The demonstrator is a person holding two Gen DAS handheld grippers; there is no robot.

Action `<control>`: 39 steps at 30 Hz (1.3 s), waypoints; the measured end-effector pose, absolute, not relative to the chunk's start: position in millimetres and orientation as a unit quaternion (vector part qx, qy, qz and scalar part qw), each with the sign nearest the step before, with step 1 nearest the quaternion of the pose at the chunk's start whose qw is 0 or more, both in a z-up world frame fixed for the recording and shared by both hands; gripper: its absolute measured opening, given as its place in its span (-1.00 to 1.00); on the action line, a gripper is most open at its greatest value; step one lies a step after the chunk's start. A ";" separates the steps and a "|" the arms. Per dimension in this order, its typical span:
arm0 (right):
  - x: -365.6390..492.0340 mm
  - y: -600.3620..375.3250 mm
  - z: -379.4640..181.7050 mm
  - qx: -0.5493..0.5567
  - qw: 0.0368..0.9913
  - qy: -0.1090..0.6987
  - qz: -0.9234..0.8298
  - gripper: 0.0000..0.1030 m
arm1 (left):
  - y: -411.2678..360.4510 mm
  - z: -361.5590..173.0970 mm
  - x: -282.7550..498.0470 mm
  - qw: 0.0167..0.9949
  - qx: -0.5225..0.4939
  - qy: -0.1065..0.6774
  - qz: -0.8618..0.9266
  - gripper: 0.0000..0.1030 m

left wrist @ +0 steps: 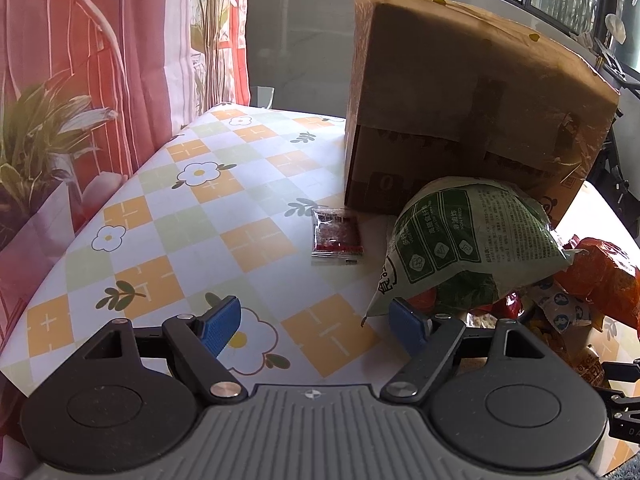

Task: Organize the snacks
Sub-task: 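Grasp the small gold packet with the right tool while the left tool approaches the red packet, then close the left tool on the small red packet while the right tool holds the gold packet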

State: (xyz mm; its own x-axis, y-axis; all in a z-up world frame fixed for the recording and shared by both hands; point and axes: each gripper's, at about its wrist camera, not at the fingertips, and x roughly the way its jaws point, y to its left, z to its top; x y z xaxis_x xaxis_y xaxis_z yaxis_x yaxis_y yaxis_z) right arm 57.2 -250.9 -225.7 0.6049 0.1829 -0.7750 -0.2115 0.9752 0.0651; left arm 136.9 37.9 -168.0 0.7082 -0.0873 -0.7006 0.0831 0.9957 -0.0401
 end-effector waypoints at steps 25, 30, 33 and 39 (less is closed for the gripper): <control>57.1 -253.0 -224.2 -0.004 0.898 0.419 0.130 -0.26 | 29.2 -206.8 254.7 0.924 -0.030 0.372 -0.081 0.16; 56.3 -253.0 -224.2 -0.002 0.898 0.419 0.131 -0.26 | 29.8 -216.4 271.6 0.917 -0.060 0.381 -0.101 0.17; 55.9 -253.9 -224.2 -0.002 0.898 0.419 0.133 -0.26 | 39.9 -217.3 276.7 0.916 -0.078 0.381 -0.095 0.17; 55.9 -254.3 -224.2 -0.001 0.898 0.419 0.135 -0.25 | 61.7 -218.5 282.1 0.918 -0.084 0.382 -0.060 0.14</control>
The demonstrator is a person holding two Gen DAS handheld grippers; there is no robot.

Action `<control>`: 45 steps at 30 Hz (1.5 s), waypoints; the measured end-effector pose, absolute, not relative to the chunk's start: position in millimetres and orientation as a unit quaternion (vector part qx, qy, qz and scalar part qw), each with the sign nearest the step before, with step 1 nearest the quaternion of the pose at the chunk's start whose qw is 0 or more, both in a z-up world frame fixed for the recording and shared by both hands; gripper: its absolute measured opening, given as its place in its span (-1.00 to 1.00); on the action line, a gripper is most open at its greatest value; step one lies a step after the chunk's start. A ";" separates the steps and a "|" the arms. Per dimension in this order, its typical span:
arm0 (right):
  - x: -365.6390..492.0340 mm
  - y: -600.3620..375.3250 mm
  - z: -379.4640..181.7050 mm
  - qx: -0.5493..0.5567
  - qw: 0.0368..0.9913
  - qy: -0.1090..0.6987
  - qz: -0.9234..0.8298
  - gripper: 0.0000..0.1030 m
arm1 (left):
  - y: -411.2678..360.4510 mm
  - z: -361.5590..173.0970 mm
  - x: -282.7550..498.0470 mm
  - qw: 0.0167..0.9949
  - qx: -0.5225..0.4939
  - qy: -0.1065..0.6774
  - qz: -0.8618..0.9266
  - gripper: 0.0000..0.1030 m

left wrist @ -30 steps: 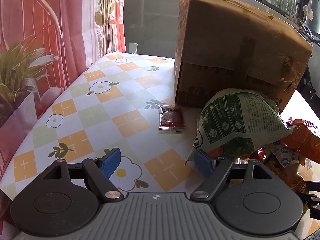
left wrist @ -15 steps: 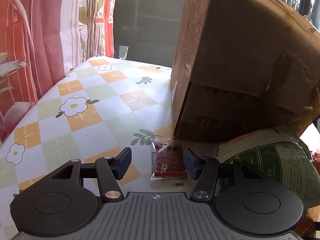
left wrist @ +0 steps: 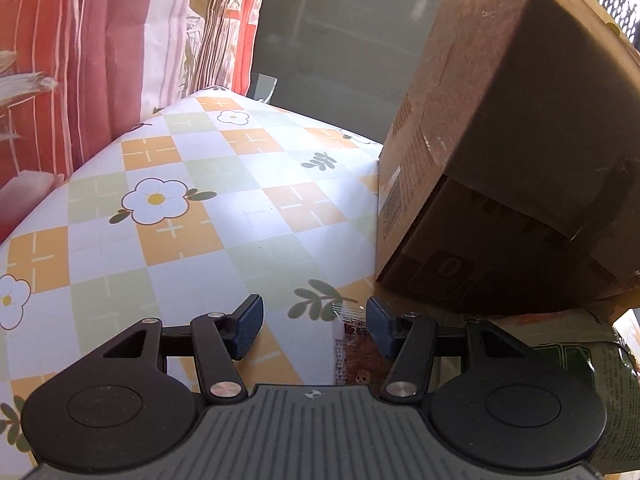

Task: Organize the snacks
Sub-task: 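Close the left tool on the small red packet while the right tool holds the gold packet, then lift both held packets and carry them over the open cardboard box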

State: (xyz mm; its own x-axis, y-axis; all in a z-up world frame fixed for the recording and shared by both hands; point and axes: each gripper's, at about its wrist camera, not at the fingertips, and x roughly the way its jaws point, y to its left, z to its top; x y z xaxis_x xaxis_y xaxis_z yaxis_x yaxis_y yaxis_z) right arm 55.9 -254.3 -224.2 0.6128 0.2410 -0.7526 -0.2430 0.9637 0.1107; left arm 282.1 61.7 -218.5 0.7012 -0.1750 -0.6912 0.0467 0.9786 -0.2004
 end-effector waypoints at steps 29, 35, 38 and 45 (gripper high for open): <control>54.9 -253.9 -224.0 0.003 0.898 0.418 0.136 -0.25 | 14.4 -218.1 230.4 0.924 0.051 0.369 -0.090 -0.22; 54.9 -257.1 -223.2 0.013 0.898 0.418 0.139 -0.26 | 28.0 -197.9 201.0 0.927 0.036 0.357 -0.106 -0.22; 52.4 -257.6 -221.1 0.022 0.896 0.418 0.147 -0.26 | 32.2 -187.0 185.9 0.928 0.029 0.354 -0.111 -0.22; 38.4 -253.2 -207.6 0.020 0.903 0.395 0.169 -0.26 | 35.7 -173.8 155.0 0.931 0.024 0.347 -0.114 -0.22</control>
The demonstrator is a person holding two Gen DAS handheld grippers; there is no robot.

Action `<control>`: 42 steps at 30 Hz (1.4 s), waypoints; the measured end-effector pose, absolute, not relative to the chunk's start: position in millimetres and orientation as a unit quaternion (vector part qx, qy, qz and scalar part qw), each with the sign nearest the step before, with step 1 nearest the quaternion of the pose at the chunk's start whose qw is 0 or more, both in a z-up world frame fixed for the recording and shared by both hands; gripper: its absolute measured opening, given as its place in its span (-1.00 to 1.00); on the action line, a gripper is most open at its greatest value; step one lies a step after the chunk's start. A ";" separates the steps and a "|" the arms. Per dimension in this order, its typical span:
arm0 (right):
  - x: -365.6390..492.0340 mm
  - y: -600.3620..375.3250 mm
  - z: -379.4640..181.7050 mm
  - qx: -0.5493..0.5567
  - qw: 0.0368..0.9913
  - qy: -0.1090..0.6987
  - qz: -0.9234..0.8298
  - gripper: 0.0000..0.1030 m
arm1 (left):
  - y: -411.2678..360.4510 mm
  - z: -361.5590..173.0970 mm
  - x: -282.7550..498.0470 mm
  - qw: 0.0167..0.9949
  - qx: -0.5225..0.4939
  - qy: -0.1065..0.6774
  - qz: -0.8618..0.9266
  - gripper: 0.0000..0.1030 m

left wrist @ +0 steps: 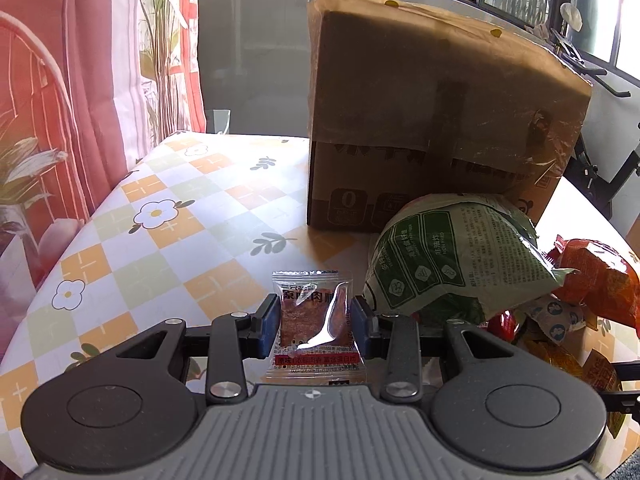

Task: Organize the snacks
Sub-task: 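Lift both held packets and carry them over the open cardboard box, then open both tools to drop the packets into the box, then return to pile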

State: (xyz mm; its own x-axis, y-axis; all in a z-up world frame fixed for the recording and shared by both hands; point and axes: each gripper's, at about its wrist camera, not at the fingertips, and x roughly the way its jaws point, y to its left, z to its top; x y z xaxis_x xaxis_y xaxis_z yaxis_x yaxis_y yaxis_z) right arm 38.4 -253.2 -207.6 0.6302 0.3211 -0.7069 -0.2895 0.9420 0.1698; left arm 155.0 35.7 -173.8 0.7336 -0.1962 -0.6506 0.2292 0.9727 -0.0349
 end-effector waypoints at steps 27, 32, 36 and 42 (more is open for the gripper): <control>155.2 -288.8 -36.0 0.027 0.969 0.166 0.183 -0.26 | -32.7 -13.0 212.1 0.959 0.034 0.190 -0.208 -0.22; 210.5 -293.5 -14.6 0.046 0.973 0.151 0.168 -0.25 | -60.3 8.0 262.9 0.958 0.018 0.193 -0.212 -0.21; 246.6 -291.6 -15.2 0.052 0.971 0.170 0.161 -0.25 | -75.4 4.5 296.5 0.957 0.010 0.213 -0.198 -0.21; 272.0 -292.2 -31.5 0.077 0.966 0.204 0.142 -0.20 | -93.5 -11.6 324.2 0.956 0.032 0.227 -0.183 -0.12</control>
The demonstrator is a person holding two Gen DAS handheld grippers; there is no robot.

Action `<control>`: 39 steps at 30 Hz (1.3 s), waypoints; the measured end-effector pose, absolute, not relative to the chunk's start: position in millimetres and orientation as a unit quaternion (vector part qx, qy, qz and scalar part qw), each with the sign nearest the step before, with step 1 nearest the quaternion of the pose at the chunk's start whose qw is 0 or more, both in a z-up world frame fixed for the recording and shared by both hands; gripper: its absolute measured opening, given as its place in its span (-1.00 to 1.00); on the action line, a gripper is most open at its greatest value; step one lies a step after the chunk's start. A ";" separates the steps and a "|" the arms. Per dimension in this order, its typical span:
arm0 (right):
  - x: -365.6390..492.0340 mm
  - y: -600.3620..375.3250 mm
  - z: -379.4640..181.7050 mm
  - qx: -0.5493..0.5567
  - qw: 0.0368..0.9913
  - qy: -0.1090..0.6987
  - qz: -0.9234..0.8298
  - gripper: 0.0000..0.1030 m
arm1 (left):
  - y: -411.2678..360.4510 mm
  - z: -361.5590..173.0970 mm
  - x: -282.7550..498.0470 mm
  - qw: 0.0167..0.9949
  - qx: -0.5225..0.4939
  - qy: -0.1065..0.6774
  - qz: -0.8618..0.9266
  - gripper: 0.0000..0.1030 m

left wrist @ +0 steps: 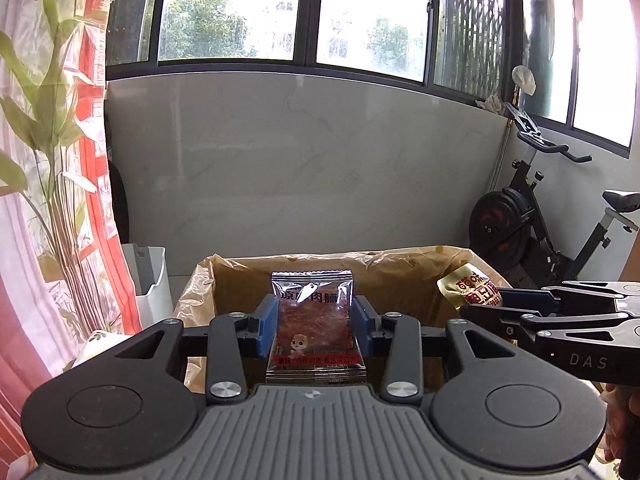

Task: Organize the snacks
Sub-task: 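Open both tools to drop the packets into the box, then return to pile, then grasp the red chip packet with the right tool while the left tool approaches the green bag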

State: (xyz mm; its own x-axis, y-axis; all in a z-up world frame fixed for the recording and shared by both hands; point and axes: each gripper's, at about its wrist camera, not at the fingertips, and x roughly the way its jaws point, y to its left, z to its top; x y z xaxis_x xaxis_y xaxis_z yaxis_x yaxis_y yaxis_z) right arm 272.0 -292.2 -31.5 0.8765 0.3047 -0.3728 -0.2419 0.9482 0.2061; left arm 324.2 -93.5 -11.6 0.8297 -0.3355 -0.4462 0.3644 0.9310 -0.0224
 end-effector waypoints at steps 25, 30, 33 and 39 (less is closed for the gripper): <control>158.3 -296.5 -39.8 0.120 0.961 0.187 0.164 0.07 | -12.7 -9.7 209.2 0.954 0.050 0.248 -0.162 0.37; 124.2 -281.0 -62.0 0.108 0.962 0.191 0.164 0.07 | -10.5 -46.6 169.2 0.945 0.065 0.277 -0.161 0.37; 108.1 -266.1 -75.1 0.094 0.961 0.198 0.170 0.07 | -9.9 -73.3 150.9 0.934 0.047 0.308 -0.174 0.36; 87.4 -244.9 -108.8 0.084 0.945 0.245 0.200 0.07 | -2.1 -113.2 129.2 0.925 0.019 0.346 -0.159 0.35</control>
